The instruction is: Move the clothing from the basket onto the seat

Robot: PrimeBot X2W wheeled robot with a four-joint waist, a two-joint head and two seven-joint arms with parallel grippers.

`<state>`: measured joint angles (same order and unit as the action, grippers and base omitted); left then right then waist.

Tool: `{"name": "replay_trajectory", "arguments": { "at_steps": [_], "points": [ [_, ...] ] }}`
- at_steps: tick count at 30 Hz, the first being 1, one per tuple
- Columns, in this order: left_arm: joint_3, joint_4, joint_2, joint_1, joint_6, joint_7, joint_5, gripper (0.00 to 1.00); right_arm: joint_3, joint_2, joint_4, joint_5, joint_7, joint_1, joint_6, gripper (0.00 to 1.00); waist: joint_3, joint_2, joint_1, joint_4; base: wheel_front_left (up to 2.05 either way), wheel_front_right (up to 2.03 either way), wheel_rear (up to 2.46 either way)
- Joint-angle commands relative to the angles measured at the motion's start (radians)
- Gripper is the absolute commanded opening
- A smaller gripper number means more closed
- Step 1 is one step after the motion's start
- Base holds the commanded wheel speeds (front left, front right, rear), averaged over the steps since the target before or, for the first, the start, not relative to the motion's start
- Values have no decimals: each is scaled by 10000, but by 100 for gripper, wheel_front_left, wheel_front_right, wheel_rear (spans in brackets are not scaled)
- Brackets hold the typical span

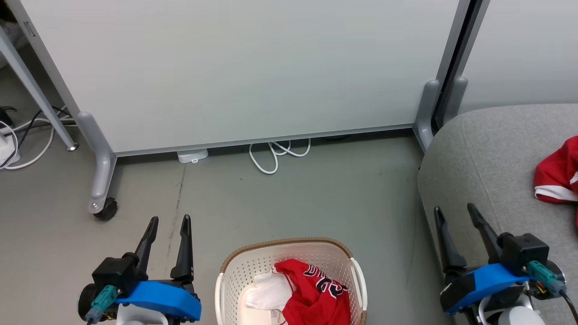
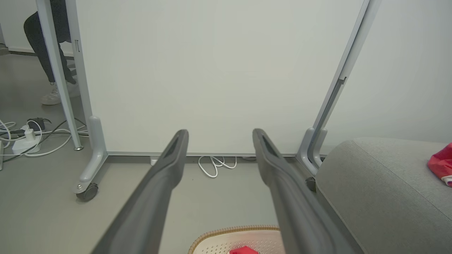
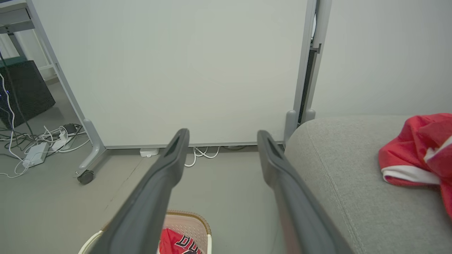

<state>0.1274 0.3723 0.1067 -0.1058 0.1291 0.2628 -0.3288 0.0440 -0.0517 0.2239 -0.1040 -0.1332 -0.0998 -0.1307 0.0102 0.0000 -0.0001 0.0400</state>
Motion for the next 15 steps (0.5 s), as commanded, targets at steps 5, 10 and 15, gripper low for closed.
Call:
{"name": "replay_trajectory", "arguments": {
  "at_steps": [5,10,15],
  "points": [
    [-76,43,-16,97,25,29,85,100,-180,17,98,-185,-76,100,-1,100,-33,0,1,-10,0,0,0],
    [-54,58,-6,77,25,30,80,100,-224,18,132,-153,-89,62,-1,100,-84,0,1,-33,0,0,0],
    [-32,25,-22,90,25,29,76,100,-280,19,155,-249,-174,39,-1,100,-112,0,1,-74,0,0,0]
  ]
}}
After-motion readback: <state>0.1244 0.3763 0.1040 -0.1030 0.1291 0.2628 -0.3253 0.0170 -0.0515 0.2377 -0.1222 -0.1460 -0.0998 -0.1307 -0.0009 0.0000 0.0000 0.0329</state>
